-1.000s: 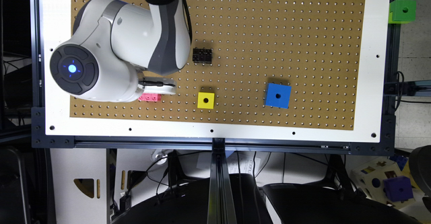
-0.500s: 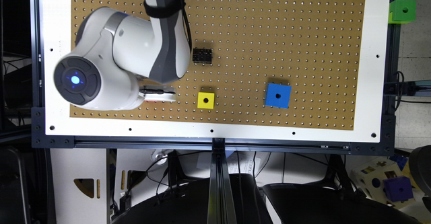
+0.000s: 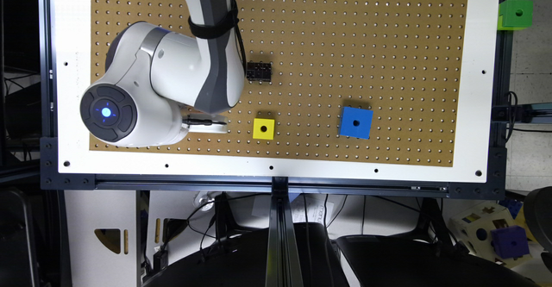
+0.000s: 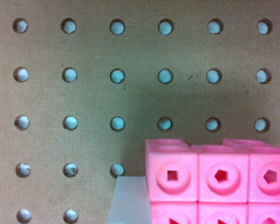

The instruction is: Pick up pink block.

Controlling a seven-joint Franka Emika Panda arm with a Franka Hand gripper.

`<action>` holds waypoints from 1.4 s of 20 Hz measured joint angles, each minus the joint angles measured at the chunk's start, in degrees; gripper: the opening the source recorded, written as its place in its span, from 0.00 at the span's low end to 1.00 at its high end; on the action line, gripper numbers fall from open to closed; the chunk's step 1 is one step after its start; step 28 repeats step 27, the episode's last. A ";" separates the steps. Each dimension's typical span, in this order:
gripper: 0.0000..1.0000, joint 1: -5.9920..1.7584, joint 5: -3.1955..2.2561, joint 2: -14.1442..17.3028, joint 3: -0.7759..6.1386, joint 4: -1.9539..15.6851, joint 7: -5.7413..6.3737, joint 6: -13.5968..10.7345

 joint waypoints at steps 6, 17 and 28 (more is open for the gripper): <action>0.00 0.00 0.00 -0.19 0.01 -0.01 0.00 -0.27; 0.00 0.00 0.00 -6.95 0.05 -0.01 0.00 -7.67; 0.00 0.00 0.00 -10.29 0.07 -0.05 0.00 -11.01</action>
